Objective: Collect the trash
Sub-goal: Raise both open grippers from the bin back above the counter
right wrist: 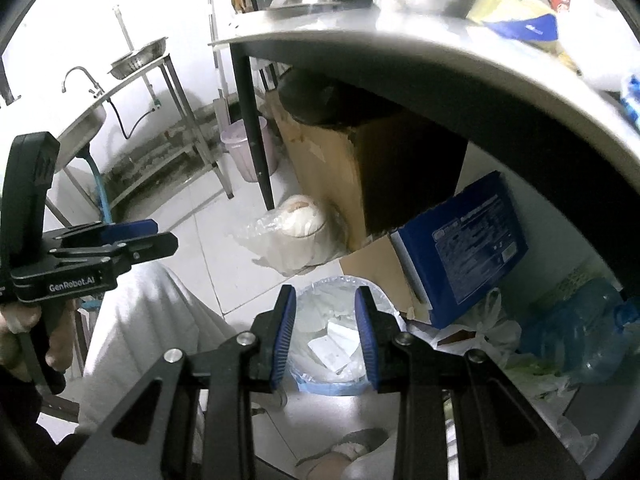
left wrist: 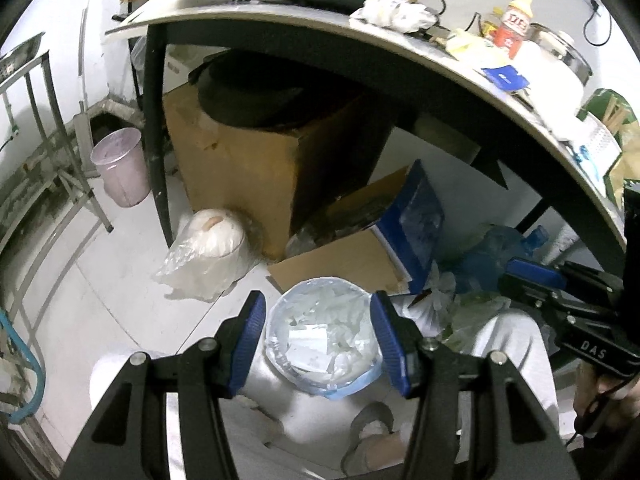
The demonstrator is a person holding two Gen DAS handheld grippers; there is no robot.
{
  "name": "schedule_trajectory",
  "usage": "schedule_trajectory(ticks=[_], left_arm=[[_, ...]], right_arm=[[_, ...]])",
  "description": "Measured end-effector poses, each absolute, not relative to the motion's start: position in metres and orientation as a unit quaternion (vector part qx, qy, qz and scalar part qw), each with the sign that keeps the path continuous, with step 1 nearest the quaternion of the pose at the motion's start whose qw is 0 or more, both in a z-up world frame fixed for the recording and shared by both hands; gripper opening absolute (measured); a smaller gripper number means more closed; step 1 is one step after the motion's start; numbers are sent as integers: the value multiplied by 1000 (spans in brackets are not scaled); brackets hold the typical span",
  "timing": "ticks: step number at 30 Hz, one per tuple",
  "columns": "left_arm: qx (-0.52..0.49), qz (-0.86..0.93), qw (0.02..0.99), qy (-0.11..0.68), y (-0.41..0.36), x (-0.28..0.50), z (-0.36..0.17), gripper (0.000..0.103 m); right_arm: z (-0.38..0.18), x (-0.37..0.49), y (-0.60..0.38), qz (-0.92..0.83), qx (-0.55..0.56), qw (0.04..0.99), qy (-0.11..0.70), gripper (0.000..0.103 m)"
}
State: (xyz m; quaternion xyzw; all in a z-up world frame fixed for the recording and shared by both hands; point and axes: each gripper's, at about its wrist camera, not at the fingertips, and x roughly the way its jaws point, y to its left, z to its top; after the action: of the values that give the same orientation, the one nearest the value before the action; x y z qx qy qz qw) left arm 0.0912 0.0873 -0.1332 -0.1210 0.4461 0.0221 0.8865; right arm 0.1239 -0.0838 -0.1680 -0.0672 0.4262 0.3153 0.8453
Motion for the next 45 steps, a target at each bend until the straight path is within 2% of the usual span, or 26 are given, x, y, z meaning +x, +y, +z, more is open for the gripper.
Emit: schedule_trajectory(ticks=[30,45], left_arm=[[-46,-32,917,395,19,99,-46,54],[-18,-45,926,376,0,131,-10,54]], right_arm=[[-73,105,-146,306,-23,887,344,28],[-37,127,-168,299,-8,899,320,28]])
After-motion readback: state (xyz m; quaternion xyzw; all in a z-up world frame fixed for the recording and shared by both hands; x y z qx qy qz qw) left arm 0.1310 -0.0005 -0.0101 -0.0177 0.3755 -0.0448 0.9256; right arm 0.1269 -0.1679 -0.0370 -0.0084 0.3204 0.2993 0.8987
